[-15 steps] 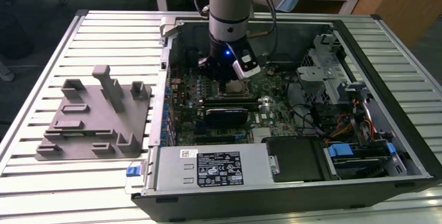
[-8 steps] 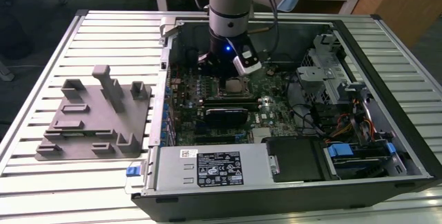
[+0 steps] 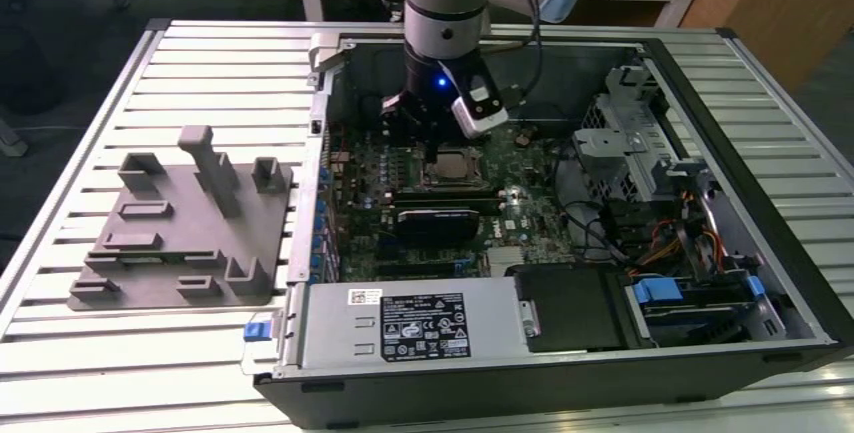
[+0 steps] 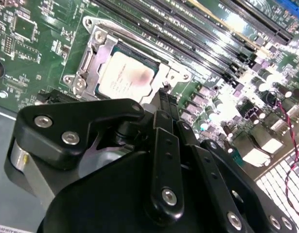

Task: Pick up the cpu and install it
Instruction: 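Close the cpu cover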

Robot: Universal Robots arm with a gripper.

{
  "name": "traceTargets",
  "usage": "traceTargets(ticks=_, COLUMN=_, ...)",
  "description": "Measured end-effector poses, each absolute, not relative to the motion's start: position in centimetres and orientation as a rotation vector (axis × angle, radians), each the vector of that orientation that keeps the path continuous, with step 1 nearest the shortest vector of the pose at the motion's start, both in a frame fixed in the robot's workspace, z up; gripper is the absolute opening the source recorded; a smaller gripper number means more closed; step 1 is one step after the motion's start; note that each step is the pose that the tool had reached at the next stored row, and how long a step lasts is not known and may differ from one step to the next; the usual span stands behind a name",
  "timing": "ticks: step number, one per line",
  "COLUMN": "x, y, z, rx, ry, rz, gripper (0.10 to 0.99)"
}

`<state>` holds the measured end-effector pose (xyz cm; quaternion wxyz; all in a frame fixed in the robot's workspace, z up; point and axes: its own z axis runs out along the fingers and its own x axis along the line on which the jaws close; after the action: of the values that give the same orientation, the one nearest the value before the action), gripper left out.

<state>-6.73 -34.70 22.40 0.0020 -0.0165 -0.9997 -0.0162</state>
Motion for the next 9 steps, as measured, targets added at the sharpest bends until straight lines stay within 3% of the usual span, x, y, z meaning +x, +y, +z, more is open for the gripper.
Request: traceTargets(ticks=9, x=-4.1, y=-34.7, z=22.4, rx=-0.052, ry=-3.137, rz=-0.051, gripper=0.106)
